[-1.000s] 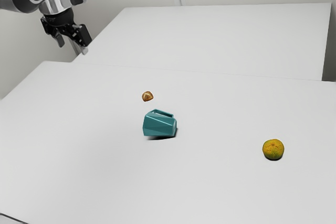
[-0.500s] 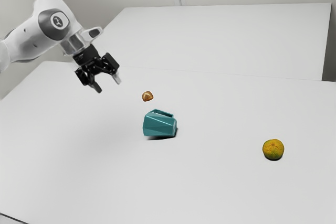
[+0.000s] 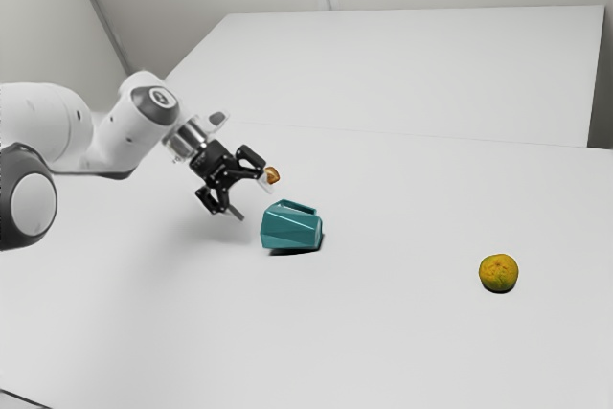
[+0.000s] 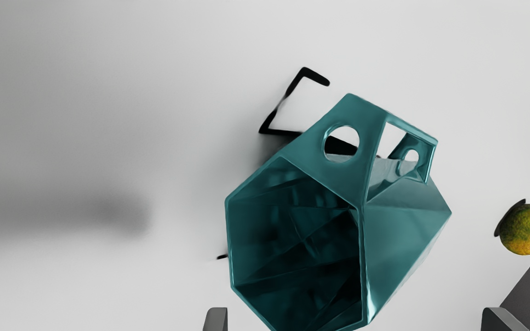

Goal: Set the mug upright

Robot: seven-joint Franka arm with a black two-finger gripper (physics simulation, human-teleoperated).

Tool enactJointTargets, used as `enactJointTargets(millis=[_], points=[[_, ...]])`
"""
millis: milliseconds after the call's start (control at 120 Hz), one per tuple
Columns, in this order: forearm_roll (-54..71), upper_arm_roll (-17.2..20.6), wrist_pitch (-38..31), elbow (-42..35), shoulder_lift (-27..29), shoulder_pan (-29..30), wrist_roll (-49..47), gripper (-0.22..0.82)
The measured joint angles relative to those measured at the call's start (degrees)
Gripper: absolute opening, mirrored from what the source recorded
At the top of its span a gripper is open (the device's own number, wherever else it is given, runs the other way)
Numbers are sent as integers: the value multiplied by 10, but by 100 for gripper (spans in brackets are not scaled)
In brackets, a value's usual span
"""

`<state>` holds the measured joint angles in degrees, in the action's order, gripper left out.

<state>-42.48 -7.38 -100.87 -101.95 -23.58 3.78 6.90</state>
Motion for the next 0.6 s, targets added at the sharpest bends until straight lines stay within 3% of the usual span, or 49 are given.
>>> enactJointTargets(millis=[550,600], points=[[-144,14,-14,-29,-29,-6,4,60],[-145,14,-15,-28,-30,-7,4,53]])
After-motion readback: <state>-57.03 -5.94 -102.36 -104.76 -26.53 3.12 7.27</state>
